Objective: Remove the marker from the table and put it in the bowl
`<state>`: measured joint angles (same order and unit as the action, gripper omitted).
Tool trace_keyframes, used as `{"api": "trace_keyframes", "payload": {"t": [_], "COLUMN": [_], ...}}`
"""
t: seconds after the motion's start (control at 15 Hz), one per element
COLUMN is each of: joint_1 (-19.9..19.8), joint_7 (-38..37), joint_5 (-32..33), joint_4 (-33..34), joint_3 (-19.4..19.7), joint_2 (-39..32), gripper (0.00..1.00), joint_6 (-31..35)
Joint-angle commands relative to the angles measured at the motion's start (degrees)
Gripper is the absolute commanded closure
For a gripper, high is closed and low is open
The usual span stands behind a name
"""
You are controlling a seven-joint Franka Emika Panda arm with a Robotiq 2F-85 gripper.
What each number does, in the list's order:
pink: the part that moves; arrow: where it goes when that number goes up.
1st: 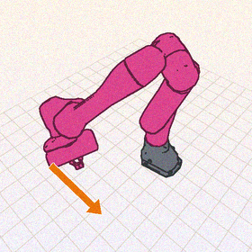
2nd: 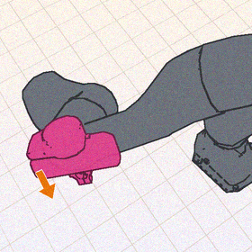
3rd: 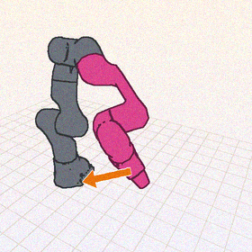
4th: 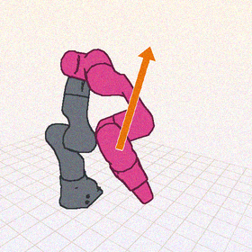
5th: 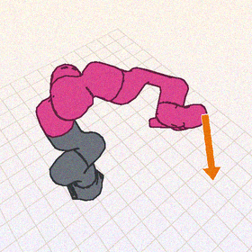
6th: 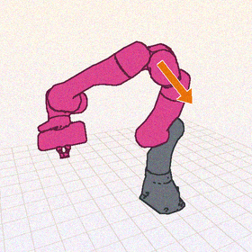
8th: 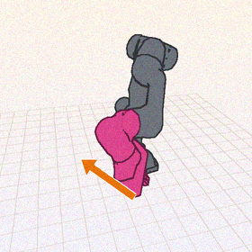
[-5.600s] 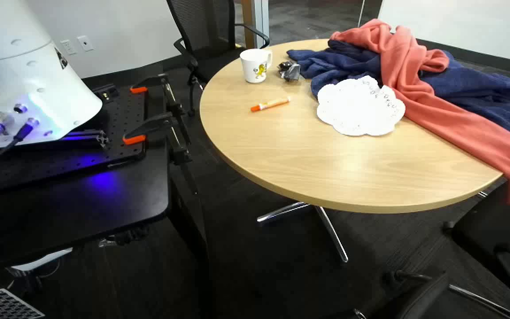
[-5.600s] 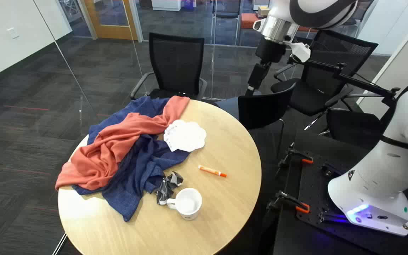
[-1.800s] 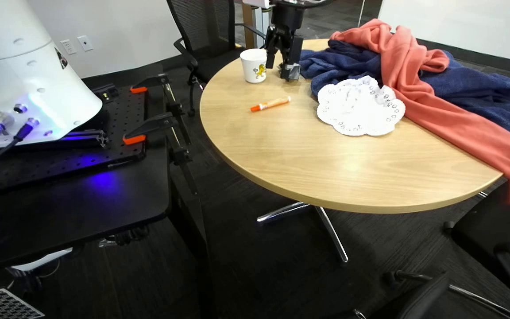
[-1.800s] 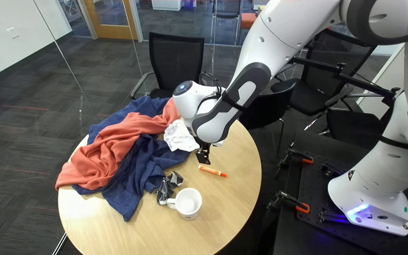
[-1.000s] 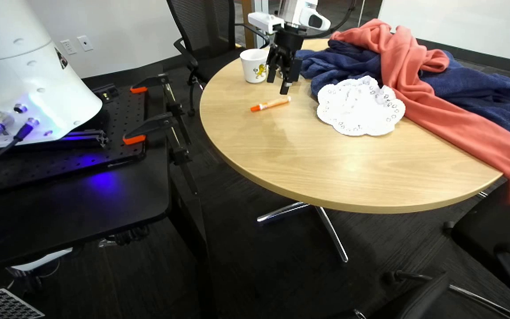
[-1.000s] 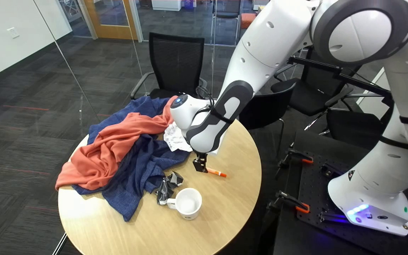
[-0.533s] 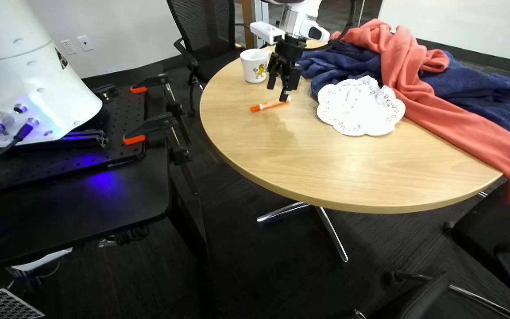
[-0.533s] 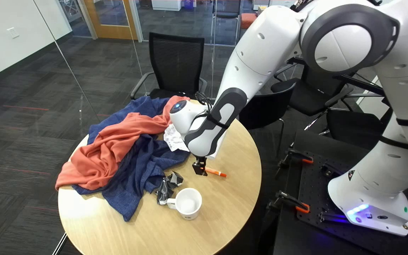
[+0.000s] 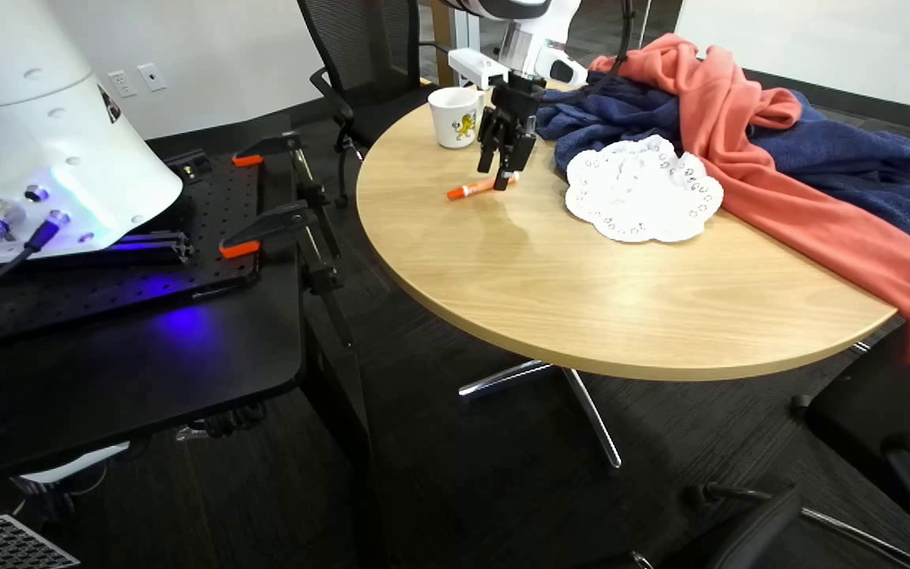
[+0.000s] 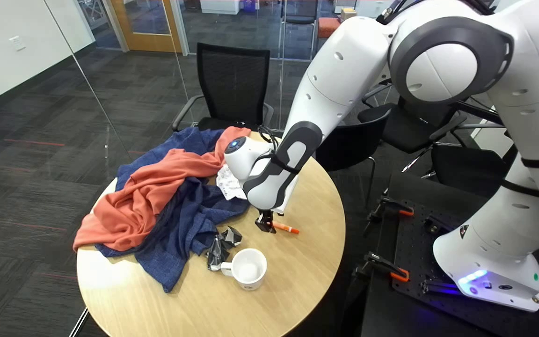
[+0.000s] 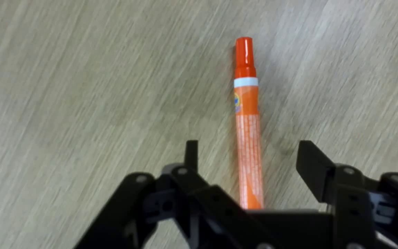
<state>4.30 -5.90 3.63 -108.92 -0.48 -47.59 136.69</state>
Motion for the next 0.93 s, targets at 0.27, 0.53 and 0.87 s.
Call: {"api": "trace_keyframes", "payload": {"t": [0.27,0.53,0.87], "joint_1": [0.01,0.32,1.94], "joint_7": [0.3,0.46,0.58], "joint_5": [-0.92,-0.49,1.19], "joint_4": [1.37,-0.26,-7.77], "joint_3": [0.01,0.0,0.17], "joint_2": [-0.5,1.36,9.92], "gripper": [0.88,0.96,0.96], "joint_6": [-1.02,-0.04,6.31]}}
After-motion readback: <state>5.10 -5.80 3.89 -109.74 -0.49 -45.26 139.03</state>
